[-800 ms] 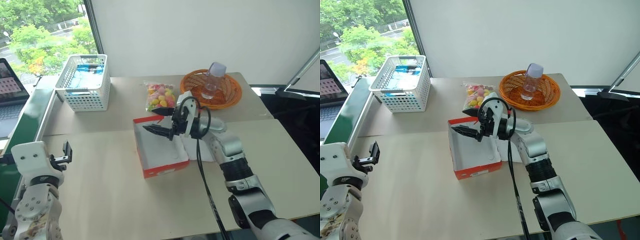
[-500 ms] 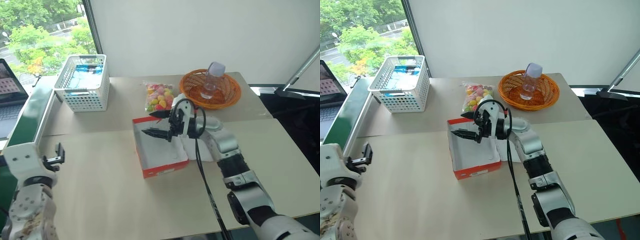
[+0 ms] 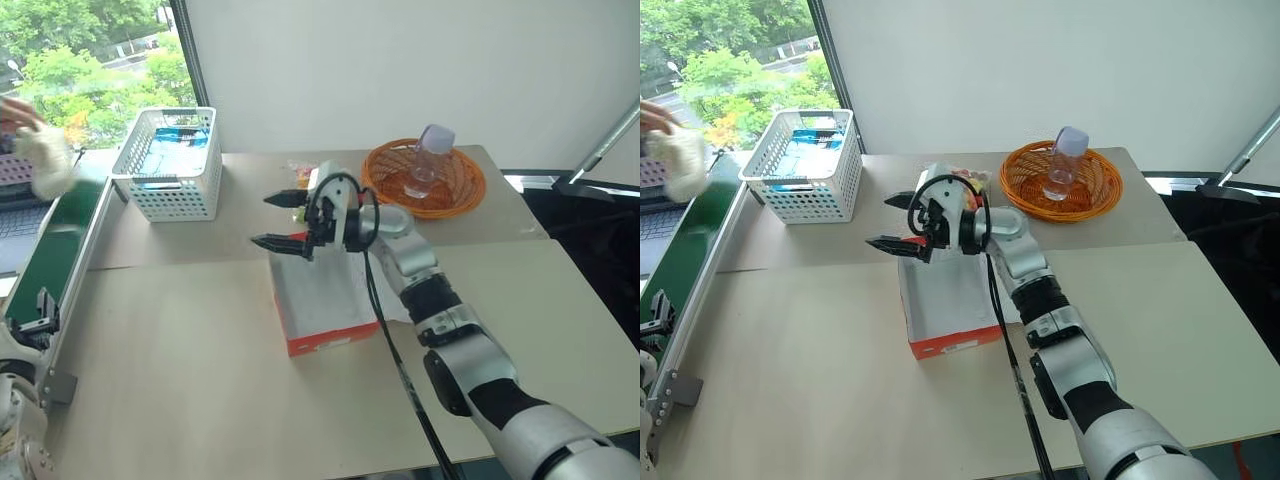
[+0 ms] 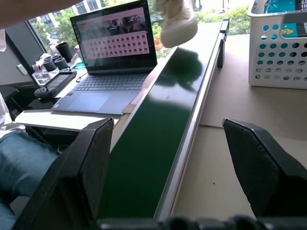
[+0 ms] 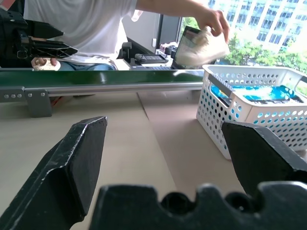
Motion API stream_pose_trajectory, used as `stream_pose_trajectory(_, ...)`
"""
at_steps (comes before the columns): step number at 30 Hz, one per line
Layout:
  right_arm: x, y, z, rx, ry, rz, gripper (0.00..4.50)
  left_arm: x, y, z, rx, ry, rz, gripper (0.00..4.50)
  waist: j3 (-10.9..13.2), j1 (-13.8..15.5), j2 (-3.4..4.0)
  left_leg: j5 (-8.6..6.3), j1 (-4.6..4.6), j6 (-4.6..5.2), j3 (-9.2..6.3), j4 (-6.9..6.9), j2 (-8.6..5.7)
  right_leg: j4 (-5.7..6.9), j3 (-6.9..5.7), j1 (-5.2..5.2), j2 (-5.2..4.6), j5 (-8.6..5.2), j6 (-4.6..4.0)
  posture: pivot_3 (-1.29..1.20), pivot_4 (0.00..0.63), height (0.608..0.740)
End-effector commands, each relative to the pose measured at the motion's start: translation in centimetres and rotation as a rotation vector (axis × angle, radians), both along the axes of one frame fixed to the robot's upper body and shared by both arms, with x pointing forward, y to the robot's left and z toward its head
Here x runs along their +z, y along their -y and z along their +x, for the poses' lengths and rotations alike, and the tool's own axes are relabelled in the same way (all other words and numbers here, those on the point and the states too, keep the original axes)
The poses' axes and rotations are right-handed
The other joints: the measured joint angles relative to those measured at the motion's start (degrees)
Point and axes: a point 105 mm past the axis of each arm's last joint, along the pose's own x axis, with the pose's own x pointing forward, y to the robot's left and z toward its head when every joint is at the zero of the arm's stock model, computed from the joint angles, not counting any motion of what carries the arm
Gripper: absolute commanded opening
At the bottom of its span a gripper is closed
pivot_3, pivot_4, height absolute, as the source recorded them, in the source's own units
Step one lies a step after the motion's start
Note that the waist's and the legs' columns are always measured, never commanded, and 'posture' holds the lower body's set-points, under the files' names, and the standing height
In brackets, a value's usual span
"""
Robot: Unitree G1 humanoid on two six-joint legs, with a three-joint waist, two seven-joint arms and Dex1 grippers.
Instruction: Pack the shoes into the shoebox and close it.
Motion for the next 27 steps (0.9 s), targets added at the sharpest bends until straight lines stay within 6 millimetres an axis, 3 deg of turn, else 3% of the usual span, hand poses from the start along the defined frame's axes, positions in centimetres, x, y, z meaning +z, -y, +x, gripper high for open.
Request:
stream_pose_trajectory(1,1.7,-0.2,-0.5,0.055,0.049,0.03,4.46,0.9,0.2,0.4,-0.022,0.027,0.043,3.86,0.0,-0.03,-0.01,0.0,0.0,0.0,0.01,0.0,0.0,0.0,0.0,0.0,-0.01,0.0,0.0,0.0,0.15,0.74)
stream_pose_trajectory(6,1.4,-0.4,-2.2,0.177,-0.023,0.014,4.46,0.6,-0.3,0.7,-0.033,0.034,0.025,3.86,0.0,-0.06,-0.01,0.0,0.01,0.0,0.01,-0.03,0.02,0.02,-0.02,-0.02,0.0,0.01,-0.03,0.0,0.15,0.74)
stream_pose_trajectory(19,0.8,0.7,-2.7,0.154,-0.049,0.013,4.46,0.1,-1.7,1.0,-0.007,0.03,0.021,3.86,0.0,-0.04,-0.01,-0.03,0.01,-0.05,0.04,-0.06,0.03,0.01,-0.02,-0.06,-0.03,0.0,-0.05,0.0,0.15,0.74)
stream_pose_trajectory(23,0.9,0.7,-2.8,0.148,-0.046,0.013,4.46,0.0,-1.8,2.5,-0.003,0.07,-0.051,3.86,0.0,0.06,-0.01,-0.03,0.0,-0.04,0.04,-0.06,0.03,0.02,-0.04,-0.07,-0.02,0.0,-0.05,0.0,0.15,0.74)
stream_pose_trajectory(27,0.9,0.9,-2.7,0.136,-0.041,0.008,4.46,1.5,-1.2,5.3,-0.011,0.135,-0.107,3.86,-0.01,0.44,-0.1,0.01,0.01,-0.03,0.03,-0.06,0.01,0.02,-0.08,-0.01,-0.04,0.0,-0.04,0.0,0.15,0.74)
